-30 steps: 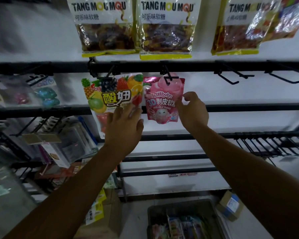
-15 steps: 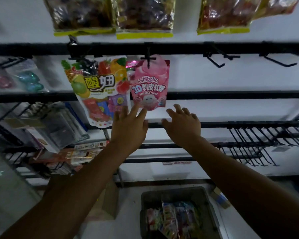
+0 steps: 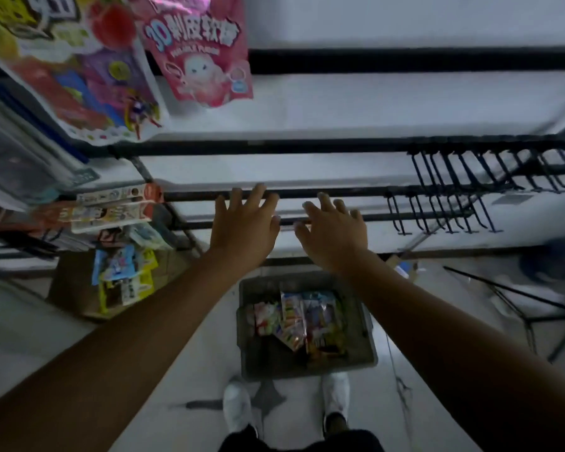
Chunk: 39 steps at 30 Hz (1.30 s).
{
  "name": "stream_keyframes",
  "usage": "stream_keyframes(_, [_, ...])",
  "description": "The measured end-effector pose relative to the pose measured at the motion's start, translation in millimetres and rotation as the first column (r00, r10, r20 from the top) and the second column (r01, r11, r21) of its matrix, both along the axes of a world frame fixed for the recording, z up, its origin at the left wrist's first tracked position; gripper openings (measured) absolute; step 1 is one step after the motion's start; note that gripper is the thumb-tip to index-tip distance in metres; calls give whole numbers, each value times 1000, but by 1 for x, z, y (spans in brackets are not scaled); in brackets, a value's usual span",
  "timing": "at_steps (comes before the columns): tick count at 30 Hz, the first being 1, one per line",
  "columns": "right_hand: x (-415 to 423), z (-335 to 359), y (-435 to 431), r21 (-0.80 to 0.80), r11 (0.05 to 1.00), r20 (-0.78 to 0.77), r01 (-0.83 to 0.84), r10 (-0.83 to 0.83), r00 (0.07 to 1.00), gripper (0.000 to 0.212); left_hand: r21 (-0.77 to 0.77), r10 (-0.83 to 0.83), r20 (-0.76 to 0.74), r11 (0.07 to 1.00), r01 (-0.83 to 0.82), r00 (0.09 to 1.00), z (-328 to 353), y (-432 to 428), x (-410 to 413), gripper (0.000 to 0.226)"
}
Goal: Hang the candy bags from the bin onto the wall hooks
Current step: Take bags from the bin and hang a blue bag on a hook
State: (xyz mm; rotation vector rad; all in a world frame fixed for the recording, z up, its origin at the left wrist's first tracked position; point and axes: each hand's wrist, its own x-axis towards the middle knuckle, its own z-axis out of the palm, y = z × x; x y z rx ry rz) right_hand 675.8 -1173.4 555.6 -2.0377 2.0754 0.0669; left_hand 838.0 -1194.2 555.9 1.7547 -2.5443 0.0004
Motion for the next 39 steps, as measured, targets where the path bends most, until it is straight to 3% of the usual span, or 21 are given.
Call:
stream_keyframes(9, [-20, -88, 42, 169, 986, 8, 3, -5, 1000, 56, 210, 7, 38, 978, -15, 999, -85, 33, -19, 46])
stream_keyframes(25, [-24, -268, 70, 342, 939, 47, -21, 6, 999, 54, 346, 1, 107, 938, -38, 994, -250, 70, -22, 44])
stream_keyframes(39, [-28, -492, 98, 487, 874, 25, -9, -4, 1000, 52, 514, 49, 68, 854, -77, 996, -481, 96, -24, 49])
